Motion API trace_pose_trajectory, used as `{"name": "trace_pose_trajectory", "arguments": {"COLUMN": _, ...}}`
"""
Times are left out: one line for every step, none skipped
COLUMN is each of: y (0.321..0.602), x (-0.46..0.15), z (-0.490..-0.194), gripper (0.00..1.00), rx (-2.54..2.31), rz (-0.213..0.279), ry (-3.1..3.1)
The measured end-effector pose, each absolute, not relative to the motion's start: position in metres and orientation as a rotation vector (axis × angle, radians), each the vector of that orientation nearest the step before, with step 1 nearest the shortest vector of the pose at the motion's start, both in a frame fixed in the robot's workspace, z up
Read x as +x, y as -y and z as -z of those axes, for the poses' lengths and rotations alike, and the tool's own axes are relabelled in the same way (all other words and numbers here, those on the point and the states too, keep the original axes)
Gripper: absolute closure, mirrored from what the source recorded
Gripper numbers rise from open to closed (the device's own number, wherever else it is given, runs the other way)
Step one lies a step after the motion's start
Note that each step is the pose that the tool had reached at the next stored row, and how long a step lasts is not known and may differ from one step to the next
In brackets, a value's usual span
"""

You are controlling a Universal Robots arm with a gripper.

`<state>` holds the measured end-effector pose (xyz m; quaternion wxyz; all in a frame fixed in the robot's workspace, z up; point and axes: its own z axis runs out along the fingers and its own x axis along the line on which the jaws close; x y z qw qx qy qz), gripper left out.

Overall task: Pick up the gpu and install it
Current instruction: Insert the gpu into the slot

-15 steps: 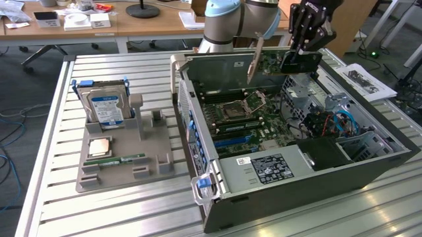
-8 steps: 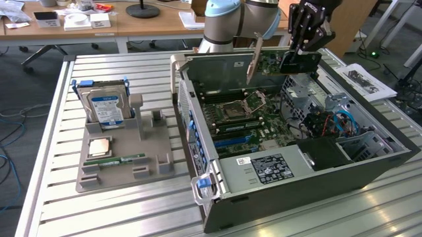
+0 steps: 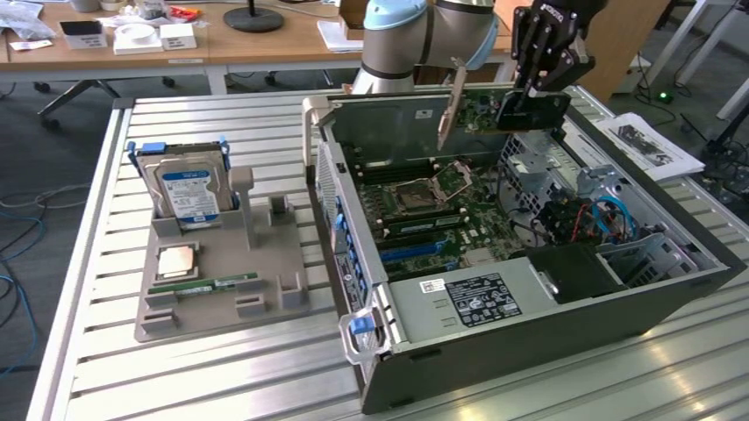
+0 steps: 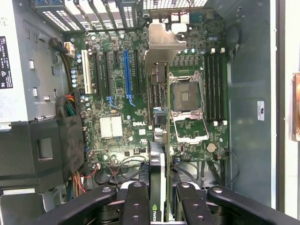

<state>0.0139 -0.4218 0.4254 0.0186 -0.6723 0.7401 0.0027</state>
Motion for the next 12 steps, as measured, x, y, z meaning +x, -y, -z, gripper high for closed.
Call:
{"name": "trace_pose_trajectory", "arguments": {"y": 0.422, "x": 0.014, "z": -0.425, "gripper": 0.73, "rx": -2.087, "rz": -0.009, "ry": -2.298}}
{"name": "trace_pose_trajectory", "arguments": {"y": 0.422, "x": 0.013, "z": -0.424, "gripper": 0.73, "rx": -2.087, "rz": -0.008, "ry": -2.298}}
{"name": "trace_pose_trajectory", "arguments": {"y": 0.422, "x": 0.012, "z": -0.424, "gripper": 0.73, "rx": -2.087, "rz": -0.007, "ry": -2.297}}
{"name": "trace_pose_trajectory", "arguments": {"y": 0.422, "x": 0.011, "z": -0.423, "gripper": 0.73, "rx": -2.086, "rz": -0.006, "ry": -2.297}}
{"name": "trace_pose_trajectory", "arguments": {"y": 0.422, "x": 0.009, "z": -0.422, "gripper": 0.73, "rx": -2.086, "rz": -0.006, "ry": -2.296}}
{"name": "trace_pose_trajectory", "arguments": {"y": 0.422, "x": 0.007, "z": -0.422, "gripper": 0.73, "rx": -2.086, "rz": -0.005, "ry": -2.296}}
{"name": "trace_pose_trajectory", "arguments": {"y": 0.422, "x": 0.004, "z": -0.421, "gripper": 0.73, "rx": -2.086, "rz": -0.004, "ry": -2.296}}
{"name": "trace_pose_trajectory", "arguments": {"y": 0.422, "x": 0.002, "z": -0.421, "gripper": 0.73, "rx": -2.085, "rz": -0.004, "ry": -2.295}}
{"name": "trace_pose_trajectory", "arguments": {"y": 0.422, "x": 0.000, "z": -0.420, "gripper": 0.73, "rx": -2.085, "rz": -0.003, "ry": -2.295}}
{"name": "trace_pose_trajectory", "arguments": {"y": 0.422, "x": -0.002, "z": -0.419, "gripper": 0.73, "rx": -2.085, "rz": -0.003, "ry": -2.295}}
{"name": "trace_pose_trajectory", "arguments": {"y": 0.422, "x": -0.003, "z": -0.418, "gripper": 0.73, "rx": -2.085, "rz": -0.003, "ry": -2.295}}
{"name": "trace_pose_trajectory", "arguments": {"y": 0.422, "x": -0.004, "z": -0.416, "gripper": 0.73, "rx": -2.085, "rz": -0.003, "ry": -2.295}}
